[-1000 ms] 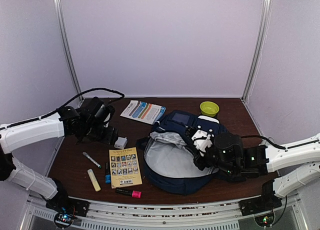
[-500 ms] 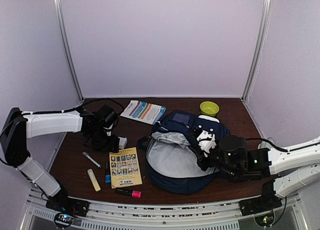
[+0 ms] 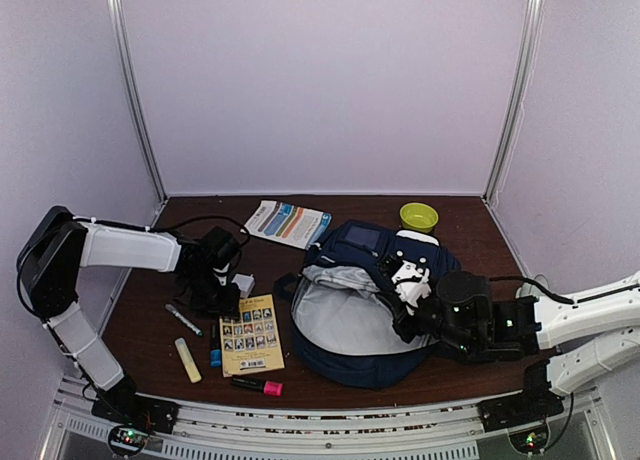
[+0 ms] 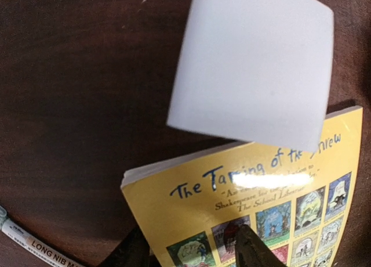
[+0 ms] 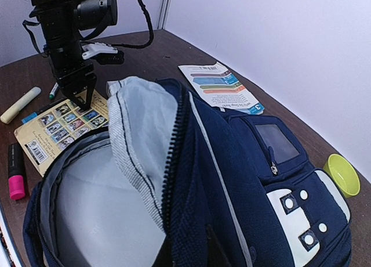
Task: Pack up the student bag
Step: Pick up the book at the center of the board, then place the book in the largest pocket of the bag.
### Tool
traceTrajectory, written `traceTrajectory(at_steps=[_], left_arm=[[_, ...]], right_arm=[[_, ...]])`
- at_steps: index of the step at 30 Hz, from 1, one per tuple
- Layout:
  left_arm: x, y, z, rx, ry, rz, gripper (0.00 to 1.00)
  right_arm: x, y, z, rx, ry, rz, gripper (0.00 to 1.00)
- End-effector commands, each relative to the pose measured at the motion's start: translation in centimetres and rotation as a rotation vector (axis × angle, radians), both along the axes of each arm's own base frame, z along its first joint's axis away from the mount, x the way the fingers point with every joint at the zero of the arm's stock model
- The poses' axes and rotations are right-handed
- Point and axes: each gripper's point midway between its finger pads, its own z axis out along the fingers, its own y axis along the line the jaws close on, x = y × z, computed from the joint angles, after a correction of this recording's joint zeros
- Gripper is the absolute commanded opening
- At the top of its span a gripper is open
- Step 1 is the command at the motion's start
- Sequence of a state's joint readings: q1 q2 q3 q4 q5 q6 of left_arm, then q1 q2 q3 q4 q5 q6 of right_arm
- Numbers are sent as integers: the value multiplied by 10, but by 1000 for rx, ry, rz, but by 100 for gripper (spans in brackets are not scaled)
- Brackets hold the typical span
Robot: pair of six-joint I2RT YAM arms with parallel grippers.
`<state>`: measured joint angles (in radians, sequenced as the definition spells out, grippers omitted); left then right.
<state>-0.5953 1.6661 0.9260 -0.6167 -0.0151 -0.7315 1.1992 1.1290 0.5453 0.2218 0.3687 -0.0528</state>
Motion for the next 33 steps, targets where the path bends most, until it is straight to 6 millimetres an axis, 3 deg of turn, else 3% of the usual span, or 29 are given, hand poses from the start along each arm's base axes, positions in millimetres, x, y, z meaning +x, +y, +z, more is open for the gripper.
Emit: traceTrajectory(at_steps=[1,4,7,8,13,17,25,33], left_arm=[[6,-6,-16,-20,13,16,48],[6,-3,-23,-2,23,27,37],[6,3,-27,67,12,40,5],[6,5,-28,91,9,39,1],[3,5,-32,128,11,37,0],[1,6,-22,118,-9,42,0],[4,0,37,33,-149,-1,0],[2,-11,84,-76,-296,-62,0]], right_arm=[[13,0,30,96,-42,-69,0],[13,0,30,96,-42,-69,0],[13,0,30,96,-42,-70,0],[14,0,30,96,-42,-72,0],[15,3,28,82,-37,-71,0],[15,4,28,77,-35,-73,0],[16,4,29,79,-35,-78,0],[21,-4,37,100,-45,-128,0]])
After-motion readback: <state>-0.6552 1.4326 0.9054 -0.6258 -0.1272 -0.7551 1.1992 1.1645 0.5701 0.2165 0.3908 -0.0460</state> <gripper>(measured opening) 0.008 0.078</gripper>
